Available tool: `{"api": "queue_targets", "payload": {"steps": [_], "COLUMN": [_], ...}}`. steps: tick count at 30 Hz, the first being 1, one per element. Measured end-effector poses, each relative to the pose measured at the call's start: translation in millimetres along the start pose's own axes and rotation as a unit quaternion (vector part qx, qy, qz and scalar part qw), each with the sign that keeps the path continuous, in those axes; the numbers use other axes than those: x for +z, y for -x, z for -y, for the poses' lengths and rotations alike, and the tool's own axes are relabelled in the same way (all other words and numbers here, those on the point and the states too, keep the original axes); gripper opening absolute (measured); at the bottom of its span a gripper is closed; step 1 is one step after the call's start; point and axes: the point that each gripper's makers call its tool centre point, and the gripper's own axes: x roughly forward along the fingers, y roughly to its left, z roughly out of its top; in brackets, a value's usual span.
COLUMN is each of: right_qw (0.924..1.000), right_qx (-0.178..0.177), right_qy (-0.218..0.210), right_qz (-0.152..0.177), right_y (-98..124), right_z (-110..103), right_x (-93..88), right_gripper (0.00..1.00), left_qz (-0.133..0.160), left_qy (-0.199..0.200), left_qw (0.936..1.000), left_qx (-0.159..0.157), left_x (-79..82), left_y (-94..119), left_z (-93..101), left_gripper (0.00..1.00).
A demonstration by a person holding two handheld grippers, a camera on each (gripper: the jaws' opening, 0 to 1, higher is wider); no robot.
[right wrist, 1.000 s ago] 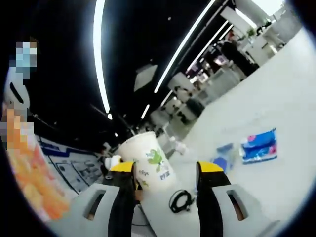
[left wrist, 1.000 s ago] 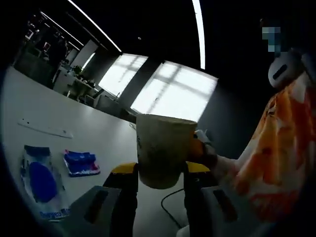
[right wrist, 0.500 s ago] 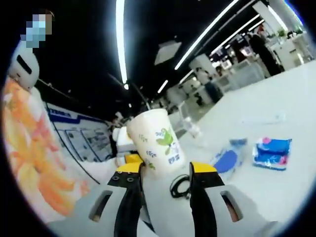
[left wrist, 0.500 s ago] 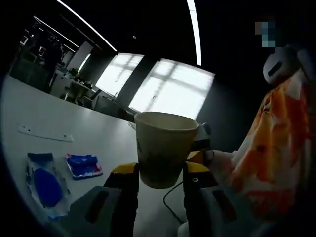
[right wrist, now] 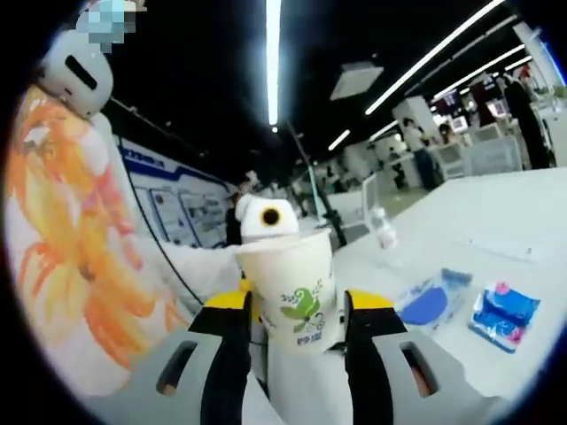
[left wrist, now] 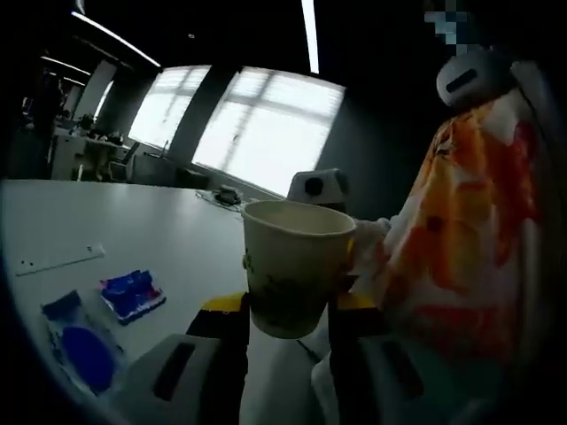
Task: Arrange the tabletop items into an orderly group along one side of the table until the central work area is clear of visible clutter.
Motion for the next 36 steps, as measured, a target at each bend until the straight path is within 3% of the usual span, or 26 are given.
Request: {"api": "queue_targets", "payload": {"steps": [2, 4, 11, 15, 17, 21, 23, 26, 29, 33, 36], "right_qw": [0.9997, 0.9994, 0.9989, 0.9973, 0.9961, 0.9950, 0.9948, 0.9950, 0.9950, 0.9955, 0.9951], "right_qx": [0.003, -0.017, -0.036, -0.062, -0.074, -0.089, -0.093, -0.092, -0.087, -0.082, -0.085], "right_qy": [0.005, 0.028, 0.029, 0.032, 0.034, 0.030, 0.030, 0.037, 0.049, 0.047, 0.050], "right_qz": [-0.022, -0.001, 0.008, 0.026, 0.032, 0.034, 0.029, 0.012, -0.003, 0.000, 0.003], "right_y": [-2, -4, 0, 8, 13, 19, 19, 16, 10, 5, 4], "right_z": [-2, 3, 7, 16, 22, 31, 33, 33, 31, 28, 29], "right_x": [-9.0, -3.6, -5.9, 1.8, 4.4, 1.8, -1.1, -7.0, -11.7, -9.2, -7.5], "right_gripper": [0.38, 0.38, 0.38, 0.38, 0.38, 0.38, 0.38, 0.38, 0.38, 0.38, 0.38], "left_qz": [-0.006, -0.011, -0.039, -0.047, -0.038, 0.017, 0.015, -0.004, -0.028, -0.089, -0.133], "left_qy": [-0.005, -0.009, -0.043, -0.037, -0.042, -0.083, -0.100, -0.143, -0.146, -0.146, -0.140], "left_qw": [1.0000, 0.9999, 0.9976, 0.9942, 0.9939, 0.9874, 0.9866, 0.9842, 0.9857, 0.9835, 0.9799], "left_qx": [-0.006, 0.007, 0.037, 0.089, 0.094, 0.133, 0.128, 0.104, 0.080, 0.059, 0.051], "left_x": [-0.7, -2.1, -9.2, -10.5, -1.1, 38.7, 47.7, 59.5, 59.3, 39.5, 22.0], "left_y": [-3, -6, -6, 13, 24, 41, 42, 33, 20, 6, 1], "left_z": [2.4, -3.2, -7.6, -26.2, -24.3, -22.5, -13.3, 3.3, 12.7, 12.3, 9.5], "left_gripper": [0.33, 0.33, 0.34, 0.51, 0.48, 0.52, 0.49, 0.38, 0.34, 0.36, 0.28]}}
